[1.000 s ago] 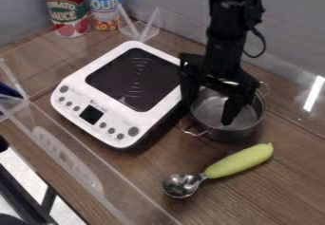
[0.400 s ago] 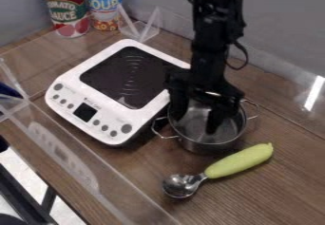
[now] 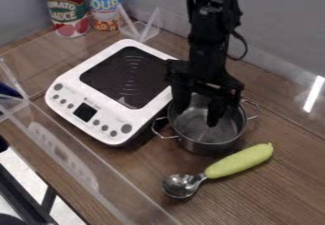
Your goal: Put silver pot on the white and black stove top
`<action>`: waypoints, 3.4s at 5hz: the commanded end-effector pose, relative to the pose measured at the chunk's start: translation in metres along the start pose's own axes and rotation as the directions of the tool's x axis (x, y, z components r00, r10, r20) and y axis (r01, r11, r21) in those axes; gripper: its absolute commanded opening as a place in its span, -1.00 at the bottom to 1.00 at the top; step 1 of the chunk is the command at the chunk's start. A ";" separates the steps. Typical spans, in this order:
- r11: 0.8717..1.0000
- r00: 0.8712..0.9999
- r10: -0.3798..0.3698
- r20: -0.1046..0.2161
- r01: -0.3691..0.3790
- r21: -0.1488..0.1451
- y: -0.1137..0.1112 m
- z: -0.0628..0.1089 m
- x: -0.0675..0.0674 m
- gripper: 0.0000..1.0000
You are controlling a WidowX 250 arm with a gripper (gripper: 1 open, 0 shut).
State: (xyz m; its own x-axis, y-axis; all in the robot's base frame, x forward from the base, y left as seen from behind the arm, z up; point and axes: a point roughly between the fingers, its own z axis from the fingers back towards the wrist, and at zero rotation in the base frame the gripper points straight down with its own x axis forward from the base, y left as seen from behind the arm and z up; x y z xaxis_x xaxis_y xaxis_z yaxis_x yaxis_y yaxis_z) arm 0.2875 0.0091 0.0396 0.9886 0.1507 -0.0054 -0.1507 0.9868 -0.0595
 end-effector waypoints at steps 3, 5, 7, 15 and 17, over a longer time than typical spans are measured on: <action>0.991 0.991 0.110 0.082 -0.103 -0.084 -0.030 0.011 0.000 -1.00; 0.981 0.981 0.163 0.103 -0.149 -0.128 -0.050 0.028 0.000 -1.00; 0.974 0.979 0.168 0.113 -0.147 -0.171 -0.068 0.039 0.003 -1.00; 0.985 0.979 0.115 0.166 -0.091 -0.144 -0.067 0.145 0.004 1.00; 0.996 0.990 0.000 0.140 0.013 -0.092 -0.045 0.123 0.000 1.00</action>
State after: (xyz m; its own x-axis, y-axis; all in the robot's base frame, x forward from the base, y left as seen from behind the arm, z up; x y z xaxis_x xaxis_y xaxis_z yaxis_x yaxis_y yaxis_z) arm 0.2927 -0.0316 0.1535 0.9834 0.1564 0.0919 -0.1418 0.9787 -0.1485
